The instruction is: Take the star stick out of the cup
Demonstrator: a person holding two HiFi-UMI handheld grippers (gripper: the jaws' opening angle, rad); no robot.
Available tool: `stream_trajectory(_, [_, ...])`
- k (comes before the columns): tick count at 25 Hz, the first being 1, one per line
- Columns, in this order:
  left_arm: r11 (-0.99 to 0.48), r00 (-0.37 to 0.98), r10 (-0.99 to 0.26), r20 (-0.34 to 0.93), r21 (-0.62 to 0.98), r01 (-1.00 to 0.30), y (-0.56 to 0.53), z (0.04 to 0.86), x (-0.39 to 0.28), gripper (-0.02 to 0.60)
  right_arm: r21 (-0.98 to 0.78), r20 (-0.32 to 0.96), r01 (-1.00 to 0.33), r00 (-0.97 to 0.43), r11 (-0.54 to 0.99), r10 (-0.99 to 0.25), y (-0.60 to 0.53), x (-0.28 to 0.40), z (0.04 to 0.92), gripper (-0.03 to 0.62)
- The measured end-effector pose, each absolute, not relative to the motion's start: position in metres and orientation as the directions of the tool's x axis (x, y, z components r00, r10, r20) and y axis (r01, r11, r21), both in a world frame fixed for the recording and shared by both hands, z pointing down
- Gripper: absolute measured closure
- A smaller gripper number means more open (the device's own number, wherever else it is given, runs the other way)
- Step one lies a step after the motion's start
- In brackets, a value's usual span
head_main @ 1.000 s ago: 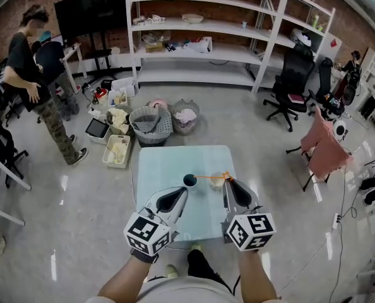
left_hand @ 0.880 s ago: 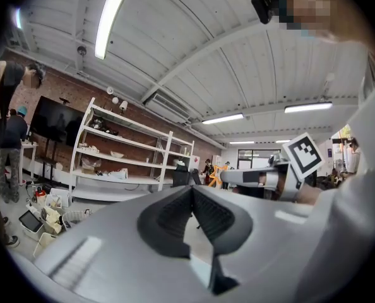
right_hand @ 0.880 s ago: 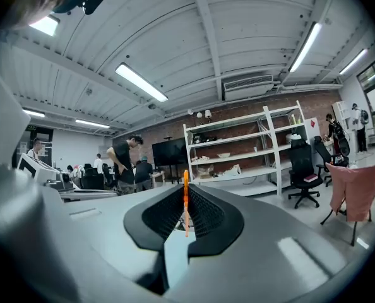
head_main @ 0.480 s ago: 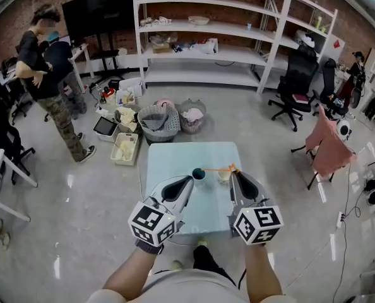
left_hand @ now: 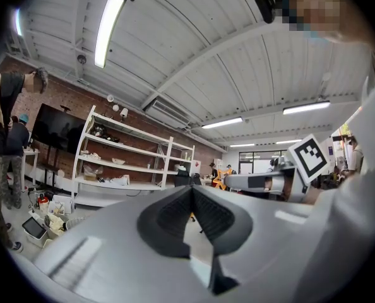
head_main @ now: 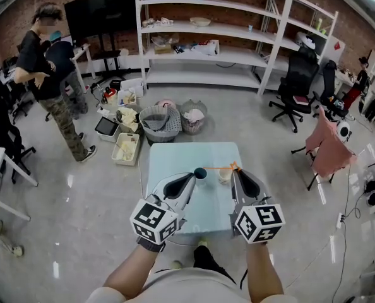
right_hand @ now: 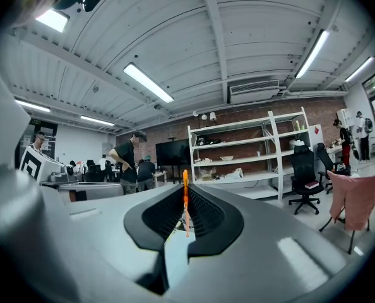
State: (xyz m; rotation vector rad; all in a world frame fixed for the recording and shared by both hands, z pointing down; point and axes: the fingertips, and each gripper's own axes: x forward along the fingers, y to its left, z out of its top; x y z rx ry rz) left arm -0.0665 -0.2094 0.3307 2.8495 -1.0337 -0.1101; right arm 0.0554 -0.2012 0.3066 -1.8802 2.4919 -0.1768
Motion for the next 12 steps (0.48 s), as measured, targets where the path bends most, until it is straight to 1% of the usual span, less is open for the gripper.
stream_trajectory(12, [-0.756, 0.759, -0.650, -0.021, 0.118, -0.644, -0.2174, 0.3370, -0.0740, 0.577, -0.097, 0.066, -0.955, -0.287, 0.280, -0.956, -0.2092, 0.0459, 0.3142, 0.566])
